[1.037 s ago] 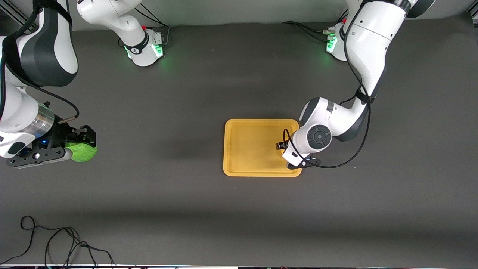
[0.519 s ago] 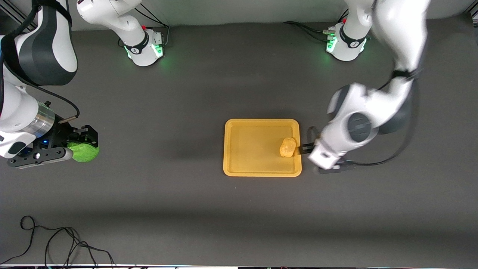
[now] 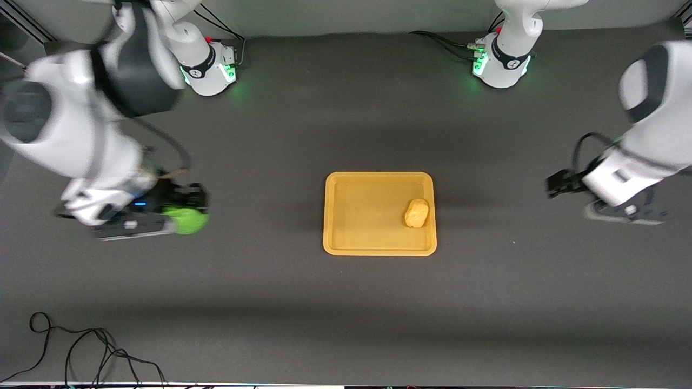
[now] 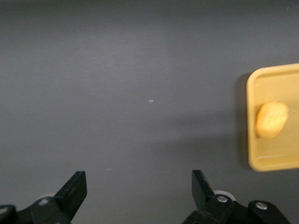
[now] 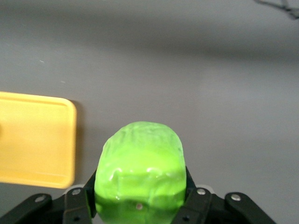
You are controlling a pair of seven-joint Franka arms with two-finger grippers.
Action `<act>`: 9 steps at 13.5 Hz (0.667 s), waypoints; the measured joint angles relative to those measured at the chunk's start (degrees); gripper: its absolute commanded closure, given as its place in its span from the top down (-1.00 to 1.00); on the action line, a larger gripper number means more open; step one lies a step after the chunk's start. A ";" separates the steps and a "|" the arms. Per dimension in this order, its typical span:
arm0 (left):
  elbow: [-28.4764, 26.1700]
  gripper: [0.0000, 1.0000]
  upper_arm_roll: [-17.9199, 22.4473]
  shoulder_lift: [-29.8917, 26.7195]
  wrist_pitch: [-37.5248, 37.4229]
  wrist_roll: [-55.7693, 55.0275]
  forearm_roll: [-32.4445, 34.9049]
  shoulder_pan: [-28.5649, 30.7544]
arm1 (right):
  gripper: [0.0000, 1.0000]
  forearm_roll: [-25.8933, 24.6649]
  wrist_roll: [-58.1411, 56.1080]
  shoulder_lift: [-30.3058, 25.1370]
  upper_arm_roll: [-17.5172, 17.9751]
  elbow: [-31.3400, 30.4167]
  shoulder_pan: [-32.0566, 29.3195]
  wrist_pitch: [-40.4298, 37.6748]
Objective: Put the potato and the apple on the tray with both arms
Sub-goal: 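Lift the apple toward the tray while the left gripper withdraws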
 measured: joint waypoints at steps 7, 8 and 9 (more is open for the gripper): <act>-2.80 1.00 -0.04 -6.05 0.00 3.43 0.08 3.55 | -0.45 0.49 33.83 16.28 9.74 16.61 9.90 1.86; -2.85 1.00 -0.10 -6.37 -0.19 3.43 0.08 3.55 | -0.45 0.49 35.22 17.68 11.15 17.02 9.91 3.41; -2.88 1.00 -0.16 -6.49 -0.57 3.43 0.08 3.55 | -0.45 0.49 35.58 19.37 12.14 17.05 10.02 5.37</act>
